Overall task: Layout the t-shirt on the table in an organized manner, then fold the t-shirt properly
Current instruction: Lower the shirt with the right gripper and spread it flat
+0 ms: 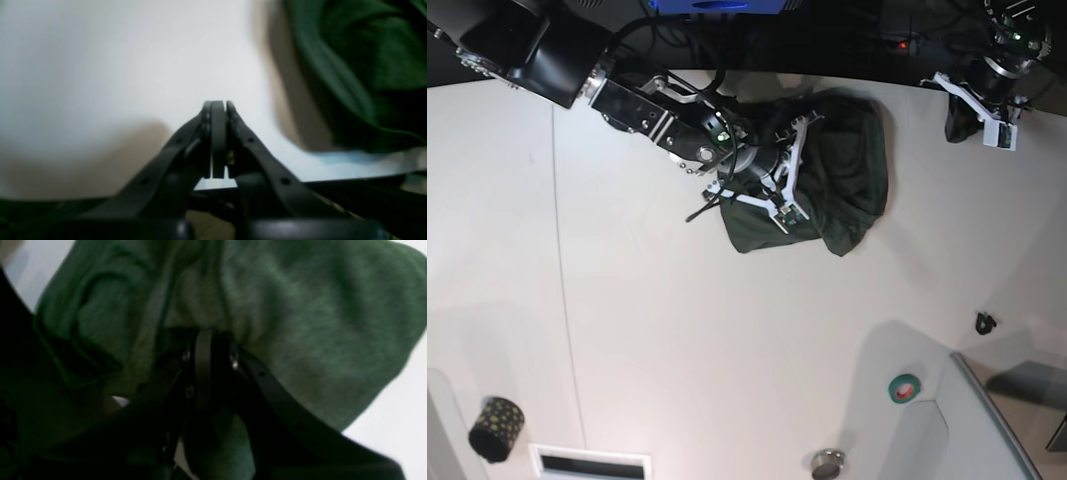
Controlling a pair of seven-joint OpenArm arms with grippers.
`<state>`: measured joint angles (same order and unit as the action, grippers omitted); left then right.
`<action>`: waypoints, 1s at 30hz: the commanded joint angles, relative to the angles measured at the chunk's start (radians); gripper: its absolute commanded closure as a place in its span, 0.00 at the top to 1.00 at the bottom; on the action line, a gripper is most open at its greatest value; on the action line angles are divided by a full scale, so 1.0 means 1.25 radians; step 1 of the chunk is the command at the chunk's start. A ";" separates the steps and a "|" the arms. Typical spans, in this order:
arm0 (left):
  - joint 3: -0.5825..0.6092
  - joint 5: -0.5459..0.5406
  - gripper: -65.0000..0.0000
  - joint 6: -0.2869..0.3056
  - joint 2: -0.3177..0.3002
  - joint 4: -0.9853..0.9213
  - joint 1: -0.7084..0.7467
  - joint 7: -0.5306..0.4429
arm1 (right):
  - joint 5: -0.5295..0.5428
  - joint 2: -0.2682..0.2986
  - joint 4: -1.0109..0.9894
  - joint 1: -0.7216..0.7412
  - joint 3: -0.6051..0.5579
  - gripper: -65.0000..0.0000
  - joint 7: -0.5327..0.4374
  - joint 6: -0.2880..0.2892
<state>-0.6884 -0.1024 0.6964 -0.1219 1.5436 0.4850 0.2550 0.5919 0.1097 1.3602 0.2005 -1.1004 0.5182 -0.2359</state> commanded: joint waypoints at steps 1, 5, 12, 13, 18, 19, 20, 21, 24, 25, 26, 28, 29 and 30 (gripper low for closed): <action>-0.017 -0.011 0.00 0.001 -0.009 0.013 0.004 -0.016 | -0.003 -0.016 0.012 0.018 0.003 0.09 -0.020 0.003; -0.044 -0.011 0.00 0.001 -0.026 0.009 0.007 -0.016 | -0.003 -0.026 0.016 0.012 0.003 0.09 -0.020 0.003; -0.092 -0.011 0.00 0.001 -0.027 0.008 0.010 -0.016 | -0.005 -0.064 -0.023 0.032 -0.051 0.09 -0.020 0.004; -0.092 -0.011 0.00 0.001 -0.027 0.008 0.012 -0.016 | -0.005 -0.069 -0.040 0.038 -0.061 0.09 -0.020 0.004; -0.091 -0.011 0.00 0.001 -0.027 0.008 0.012 -0.016 | -0.008 -0.109 -0.079 0.049 -0.062 0.09 -0.020 0.009; -0.091 -0.011 0.00 0.001 -0.027 0.008 0.012 -0.016 | -0.008 -0.117 -0.085 0.049 -0.062 0.09 -0.020 0.020; -0.091 -0.011 0.00 0.001 -0.027 0.008 0.012 -0.016 | -0.008 -0.129 -0.090 0.053 -0.062 0.09 -0.020 0.037; -0.091 -0.011 0.00 0.001 -0.027 0.008 0.012 -0.016 | -0.008 -0.139 -0.102 0.055 -0.062 0.09 -0.020 0.051; -0.091 -0.011 0.00 0.001 -0.027 0.008 0.012 -0.016 | -0.008 -0.160 -0.140 0.060 -0.062 0.09 -0.020 0.054; -0.091 -0.011 0.00 0.001 -0.027 0.008 0.012 -0.016 | -0.008 -0.164 -0.142 0.060 -0.062 0.09 -0.020 0.054; -0.089 -0.011 0.00 0.001 -0.027 0.008 0.010 -0.016 | -0.008 -0.164 -0.141 0.060 -0.062 0.09 -0.020 0.054; -0.083 -0.011 0.00 0.001 -0.027 0.009 0.009 -0.016 | -0.008 -0.163 -0.112 0.061 -0.061 0.09 -0.020 0.056; -0.082 -0.011 0.00 0.001 -0.025 0.009 0.007 -0.016 | -0.008 -0.153 -0.082 0.061 -0.058 0.09 -0.020 0.056; -0.077 -0.011 0.00 0.001 -0.023 0.010 0.005 -0.016 | -0.008 -0.136 -0.048 0.062 -0.057 0.09 -0.020 0.056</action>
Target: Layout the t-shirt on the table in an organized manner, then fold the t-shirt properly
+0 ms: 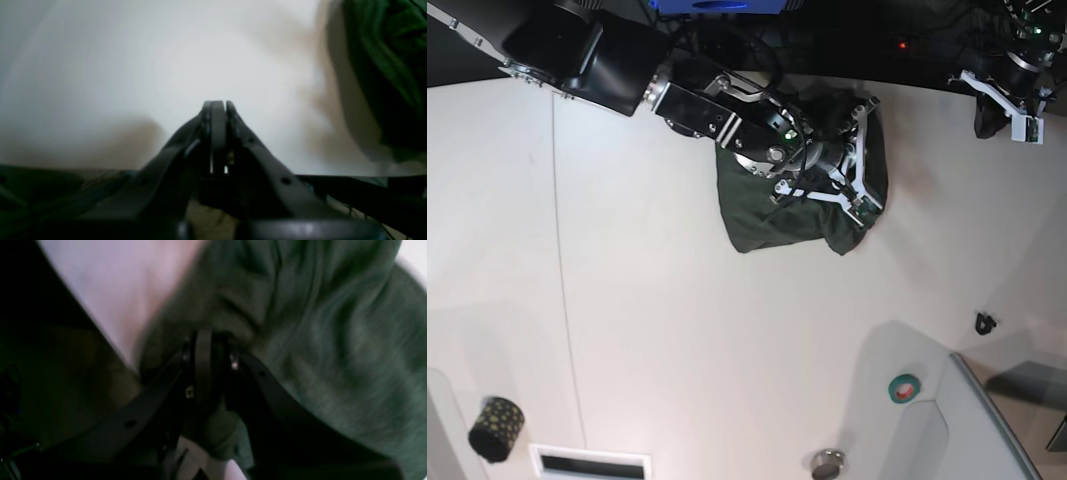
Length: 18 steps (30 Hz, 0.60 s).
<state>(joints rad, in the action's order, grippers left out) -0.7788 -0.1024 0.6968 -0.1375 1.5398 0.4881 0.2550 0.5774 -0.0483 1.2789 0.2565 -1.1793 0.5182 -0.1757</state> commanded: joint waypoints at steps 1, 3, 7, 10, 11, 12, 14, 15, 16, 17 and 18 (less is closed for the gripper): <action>0.007 -0.011 0.00 0.001 -0.011 0.018 0.004 -0.016 | 0.004 0.005 0.061 0.020 0.009 0.09 -0.020 0.007; 0.030 -0.043 0.00 0.001 -0.011 0.029 0.010 -0.014 | 0.005 0.042 0.130 0.020 0.016 0.09 -0.020 0.006; 0.031 -0.248 0.00 0.001 -0.035 0.037 0.015 0.122 | 0.009 0.108 0.190 -0.002 0.119 0.09 -0.020 0.002; 0.037 -0.394 0.00 0.001 -0.071 0.028 0.015 0.211 | 0.008 0.150 0.212 -0.038 0.216 0.09 -0.020 0.002; 0.037 -0.428 0.06 0.001 -0.072 0.028 0.015 0.226 | 0.006 0.167 0.218 -0.050 0.253 0.09 -0.020 0.002; 0.037 -0.453 0.22 0.001 -0.072 0.029 0.015 0.229 | 0.006 0.184 0.223 -0.061 0.287 0.09 -0.020 0.002; 0.037 -0.477 0.56 0.001 -0.071 0.029 0.013 0.229 | 0.009 0.216 0.228 -0.077 0.341 0.09 -0.020 0.002; 0.038 -0.482 0.74 0.001 -0.069 0.029 0.009 0.229 | 0.010 0.233 0.228 -0.088 0.366 0.09 -0.020 0.004; 0.047 -0.482 0.87 0.001 -0.067 0.029 -0.001 0.230 | 0.010 0.244 0.228 -0.098 0.384 0.09 -0.021 0.004; 0.066 -0.481 1.00 0.001 -0.066 0.024 -0.007 0.230 | 0.010 0.254 0.228 -0.109 0.402 0.09 -0.022 0.004; 0.092 -0.481 1.00 0.001 -0.067 0.010 -0.013 0.230 | 0.010 0.264 0.228 -0.120 0.417 0.09 -0.022 0.005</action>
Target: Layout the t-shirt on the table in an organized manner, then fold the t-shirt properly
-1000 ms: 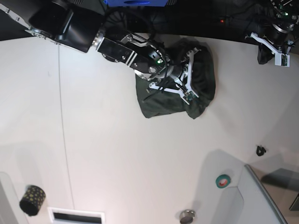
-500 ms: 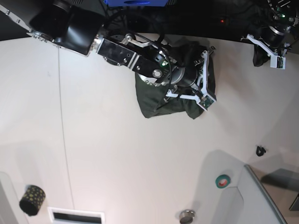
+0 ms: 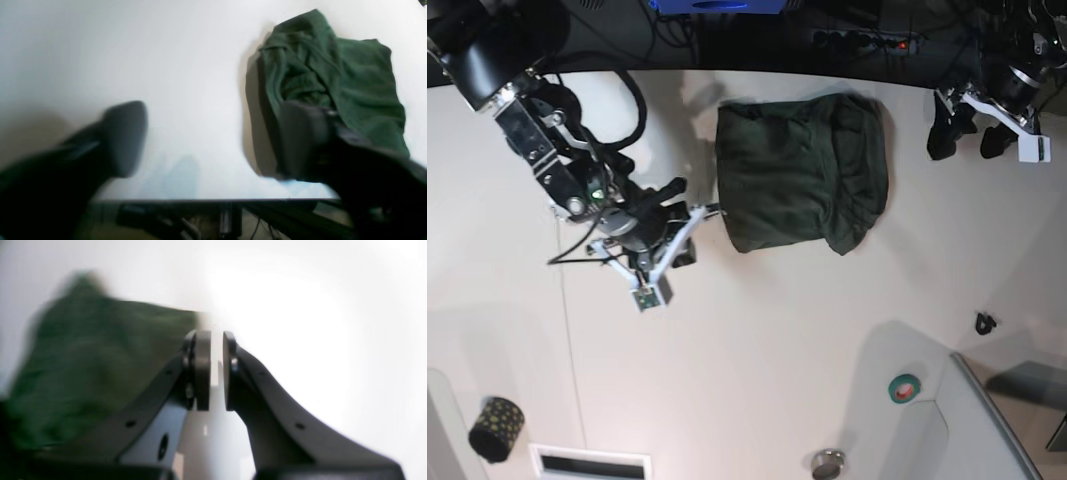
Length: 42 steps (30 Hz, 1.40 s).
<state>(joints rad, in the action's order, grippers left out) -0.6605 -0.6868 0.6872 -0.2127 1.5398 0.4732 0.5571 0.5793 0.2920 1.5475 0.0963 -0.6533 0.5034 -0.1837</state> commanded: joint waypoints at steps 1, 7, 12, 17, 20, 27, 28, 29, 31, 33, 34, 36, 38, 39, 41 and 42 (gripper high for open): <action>0.025 -0.013 1.00 0.009 -0.008 -0.010 -0.005 -0.012 | 0.009 -0.003 0.013 -0.002 0.009 0.09 -0.011 0.013; 0.125 -0.013 1.00 0.009 -0.002 -0.140 -0.088 -0.012 | 0.004 0.009 0.013 -0.038 0.022 0.09 -0.011 0.013; 0.141 -0.013 1.00 0.009 0.026 -0.183 -0.131 -0.012 | 0.004 0.011 0.013 -0.054 0.021 0.09 -0.011 0.013; 0.199 -0.013 1.00 0.009 0.038 -0.239 -0.169 -0.012 | 0.004 0.012 0.007 -0.059 0.022 0.09 -0.011 0.013; 0.236 -0.013 1.00 0.009 0.041 -0.281 -0.186 -0.014 | 0.004 0.025 0.010 -0.064 0.022 0.09 -0.011 0.013; 0.298 -0.010 1.00 0.009 0.042 -0.341 -0.212 -0.015 | 0.004 0.060 0.011 -0.067 0.024 0.09 -0.013 0.013; 0.302 -0.010 0.97 0.009 0.041 -0.349 -0.215 -0.015 | 0.004 0.068 0.011 -0.069 0.025 0.09 -0.013 0.013; 0.301 -0.010 0.89 0.009 0.041 -0.357 -0.218 -0.015 | 0.004 0.074 0.011 -0.069 0.025 0.09 -0.015 0.013; 0.301 -0.008 0.67 0.009 0.039 -0.377 -0.222 -0.015 | 0.004 0.079 0.010 -0.078 0.025 0.09 -0.040 0.013; 0.303 0.001 0.43 0.009 0.037 -0.399 -0.237 -0.015 | 0.007 0.096 0.010 -0.095 0.027 0.09 -0.094 0.013; 0.303 0.021 0.33 0.009 0.037 -0.406 -0.242 -0.015 | 0.010 0.102 0.009 -0.105 0.036 0.09 -0.122 0.013; 0.303 0.080 0.12 0.009 0.038 -0.413 -0.256 -0.013 | 0.010 0.105 0.009 -0.145 0.086 0.09 -0.173 0.013; 0.303 0.125 0.00 0.009 0.038 -0.414 -0.265 -0.012 | 0.010 0.105 0.009 -0.187 0.160 0.09 -0.204 0.013; 0.302 0.139 0.00 0.009 0.038 -0.410 -0.269 -0.012 | 0.010 0.105 0.009 -0.203 0.195 0.09 -0.209 0.013; 0.302 0.166 0.00 0.009 0.037 -0.399 -0.287 0.008 | 0.010 0.105 0.009 -0.235 0.262 0.09 -0.215 0.013; 0.302 0.184 0.00 0.009 0.037 -0.395 -0.296 0.042 | 0.010 0.105 0.009 -0.248 0.294 0.09 -0.215 0.014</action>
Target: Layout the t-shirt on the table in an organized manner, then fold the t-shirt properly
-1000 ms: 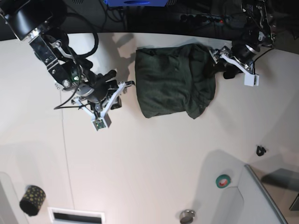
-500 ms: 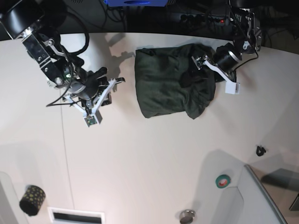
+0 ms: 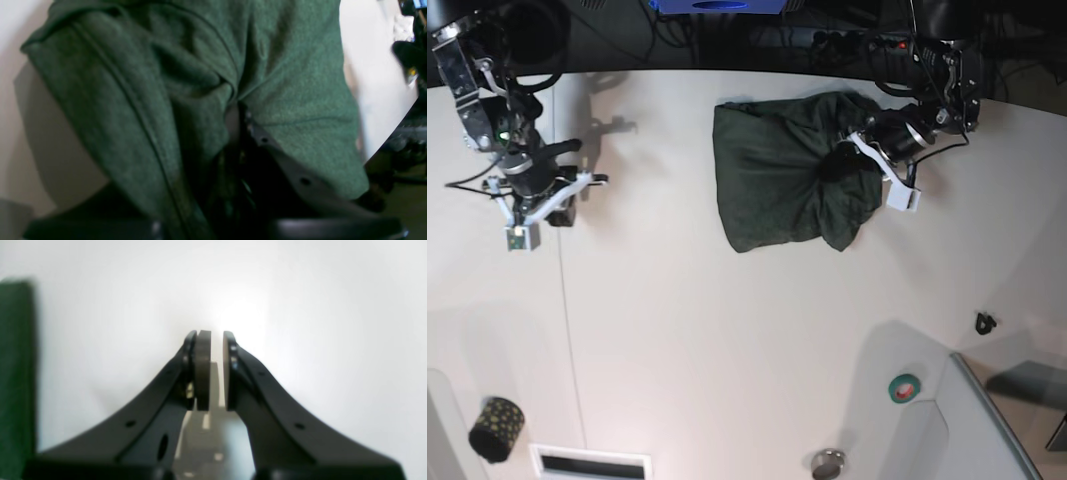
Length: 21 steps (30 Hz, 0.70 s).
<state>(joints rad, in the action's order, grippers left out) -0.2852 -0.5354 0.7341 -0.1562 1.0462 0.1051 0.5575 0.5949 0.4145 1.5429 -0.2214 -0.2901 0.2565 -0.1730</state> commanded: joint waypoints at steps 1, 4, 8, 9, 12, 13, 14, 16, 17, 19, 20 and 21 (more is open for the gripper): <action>0.002 0.086 0.00 -0.029 -0.009 0.016 -0.013 0.082 | -0.003 0.005 0.012 -0.006 0.036 0.09 -0.018 0.005; 0.018 0.179 0.00 -0.029 -0.017 0.079 -0.033 0.156 | -0.003 0.002 0.012 -0.037 0.108 0.09 -0.018 0.005; 0.126 0.325 0.00 -0.029 -0.045 0.174 -0.048 0.173 | -0.003 -0.001 0.012 -0.060 0.160 0.09 -0.018 0.005; 0.167 0.352 0.00 -0.029 -0.059 0.180 -0.063 0.174 | -0.003 -0.001 0.012 -0.063 0.164 0.09 -0.018 0.005; 0.304 0.407 0.00 -0.029 -0.105 0.179 -0.108 0.171 | -0.003 -0.001 0.015 -0.066 0.165 0.09 -0.018 0.005; 0.353 0.415 0.00 -0.029 -0.121 0.179 -0.126 0.170 | -0.003 -0.002 0.016 -0.066 0.165 0.09 -0.018 0.005; 0.403 0.420 0.00 -0.029 -0.137 0.179 -0.149 0.170 | -0.003 -0.002 0.017 -0.066 0.164 0.09 -0.018 0.005; 0.489 0.419 0.00 -0.029 -0.170 0.179 -0.198 0.168 | -0.003 -0.002 0.017 -0.066 0.159 0.09 -0.018 0.005; 0.523 0.418 0.00 -0.029 -0.179 0.179 -0.220 0.168 | -0.003 -0.003 0.018 -0.068 0.159 0.09 -0.018 0.005; 0.580 0.418 0.00 -0.029 -0.183 0.179 -0.263 0.167 | -0.003 -0.012 0.018 -0.068 0.159 0.09 -0.017 0.005; 0.599 0.420 0.00 -0.029 -0.180 0.179 -0.280 0.167 | -0.003 -0.019 0.018 -0.070 0.163 0.09 -0.016 0.005; 0.624 0.420 0.00 -0.029 -0.178 0.179 -0.296 0.166 | -0.003 -0.024 0.018 -0.078 0.165 0.09 -0.017 0.005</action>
<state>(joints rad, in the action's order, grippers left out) 0.4976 -0.0116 0.7040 -0.3721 1.2587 -0.2489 0.7639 0.5949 0.3733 1.5455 -0.3176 -0.0914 0.2550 -0.1680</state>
